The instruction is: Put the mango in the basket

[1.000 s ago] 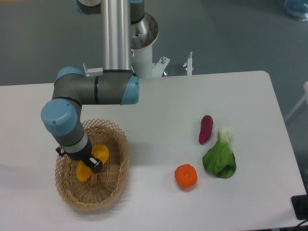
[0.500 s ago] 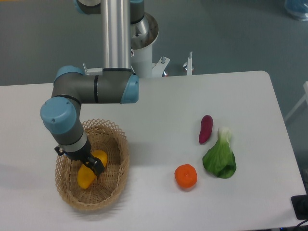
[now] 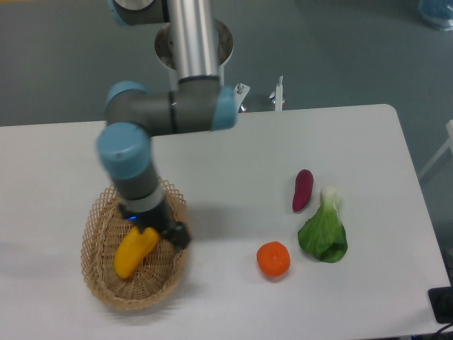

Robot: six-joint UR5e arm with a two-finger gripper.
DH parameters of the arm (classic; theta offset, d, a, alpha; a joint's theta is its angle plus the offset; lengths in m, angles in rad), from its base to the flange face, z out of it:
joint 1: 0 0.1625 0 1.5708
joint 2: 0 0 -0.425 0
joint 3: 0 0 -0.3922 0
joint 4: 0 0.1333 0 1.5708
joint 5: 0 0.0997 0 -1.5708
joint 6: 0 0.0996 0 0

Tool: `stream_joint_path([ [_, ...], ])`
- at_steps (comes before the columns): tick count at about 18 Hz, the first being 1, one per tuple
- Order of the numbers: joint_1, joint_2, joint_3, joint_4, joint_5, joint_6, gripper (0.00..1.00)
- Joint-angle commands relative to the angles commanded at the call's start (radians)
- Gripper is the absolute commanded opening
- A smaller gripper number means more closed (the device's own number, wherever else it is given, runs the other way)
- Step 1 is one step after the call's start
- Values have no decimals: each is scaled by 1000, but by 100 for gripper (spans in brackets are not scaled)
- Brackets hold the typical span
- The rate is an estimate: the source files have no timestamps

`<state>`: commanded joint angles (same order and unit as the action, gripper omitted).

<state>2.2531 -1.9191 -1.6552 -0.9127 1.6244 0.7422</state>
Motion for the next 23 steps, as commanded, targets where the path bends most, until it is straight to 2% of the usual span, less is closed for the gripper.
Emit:
stream_joint_path([
  [5,144,6,-2,-2,2,87,100],
  [12,308,2,-20,-2,2,313,100],
  [16,348,2,-20,-5,3,411,100],
  [21,378,15,-6,-90,2,524,100],
  [23,381,15,-8,-106,2,584,100],
])
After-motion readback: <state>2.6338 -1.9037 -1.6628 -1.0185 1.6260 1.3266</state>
